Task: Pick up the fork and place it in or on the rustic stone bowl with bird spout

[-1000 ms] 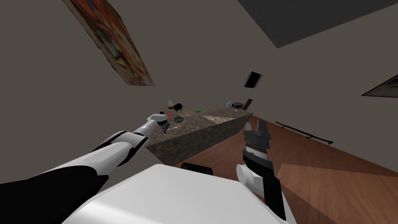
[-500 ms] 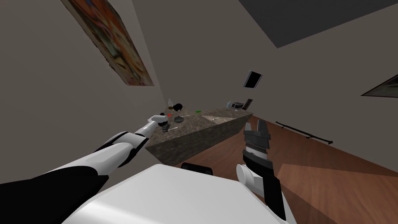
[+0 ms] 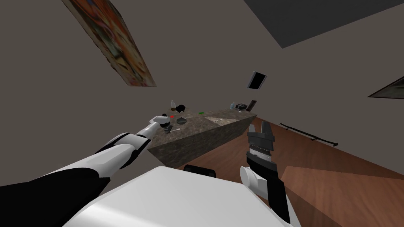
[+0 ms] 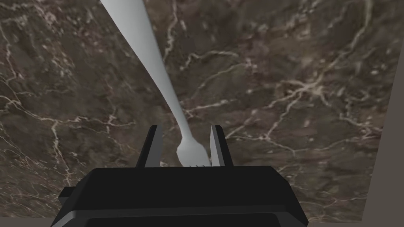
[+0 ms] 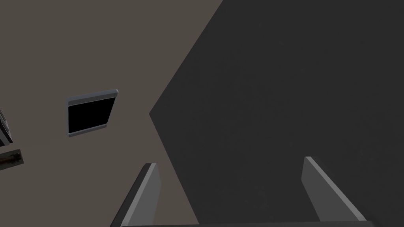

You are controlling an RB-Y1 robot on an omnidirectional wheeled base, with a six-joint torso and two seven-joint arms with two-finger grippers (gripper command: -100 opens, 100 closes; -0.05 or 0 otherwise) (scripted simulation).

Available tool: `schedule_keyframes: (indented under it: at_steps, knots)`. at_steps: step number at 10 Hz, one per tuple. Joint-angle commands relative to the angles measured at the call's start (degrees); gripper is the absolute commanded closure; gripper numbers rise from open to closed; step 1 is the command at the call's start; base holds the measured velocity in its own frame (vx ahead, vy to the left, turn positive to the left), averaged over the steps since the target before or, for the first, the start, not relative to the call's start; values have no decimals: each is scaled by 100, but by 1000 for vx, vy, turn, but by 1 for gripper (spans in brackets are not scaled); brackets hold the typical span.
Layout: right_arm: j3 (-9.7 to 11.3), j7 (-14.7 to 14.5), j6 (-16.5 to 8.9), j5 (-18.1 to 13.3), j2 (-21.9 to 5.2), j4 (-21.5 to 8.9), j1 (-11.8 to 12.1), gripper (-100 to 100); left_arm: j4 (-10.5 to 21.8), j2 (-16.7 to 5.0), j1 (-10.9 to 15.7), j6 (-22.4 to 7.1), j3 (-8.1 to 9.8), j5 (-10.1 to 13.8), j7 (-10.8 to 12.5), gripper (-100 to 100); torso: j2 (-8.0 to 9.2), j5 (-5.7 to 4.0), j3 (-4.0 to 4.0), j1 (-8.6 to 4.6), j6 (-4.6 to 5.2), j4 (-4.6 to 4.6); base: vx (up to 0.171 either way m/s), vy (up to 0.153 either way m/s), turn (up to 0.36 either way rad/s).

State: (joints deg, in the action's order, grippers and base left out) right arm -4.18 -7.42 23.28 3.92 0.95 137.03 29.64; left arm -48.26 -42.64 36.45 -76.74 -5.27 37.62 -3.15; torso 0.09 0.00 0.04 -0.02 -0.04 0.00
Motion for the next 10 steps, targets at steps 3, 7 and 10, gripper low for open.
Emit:
schedule_keyframes:
  at_steps: [3, 7, 10]
  knots:
    - [0, 0, 0, 0, 0, 0, 0, 0, -109, -91, 29, -149, 2, 55, 2, 0, 3, 1, 1, -3, 2, -1, -14, -17, 11]
    - [0, 0, 0, 0, 0, 0, -1, 0, -89, -562, 346, -589, 383, -183, 83, 100, 17, -7, 13, -5, 2, 9, -38, -20, -91]
    - [0, 0, 0, 0, 0, 0, 0, 0, -5, -889, 581, -914, 468, -117, 135, 100, -18, -6, -6, -4, 9, 3, 47, -1, -164]
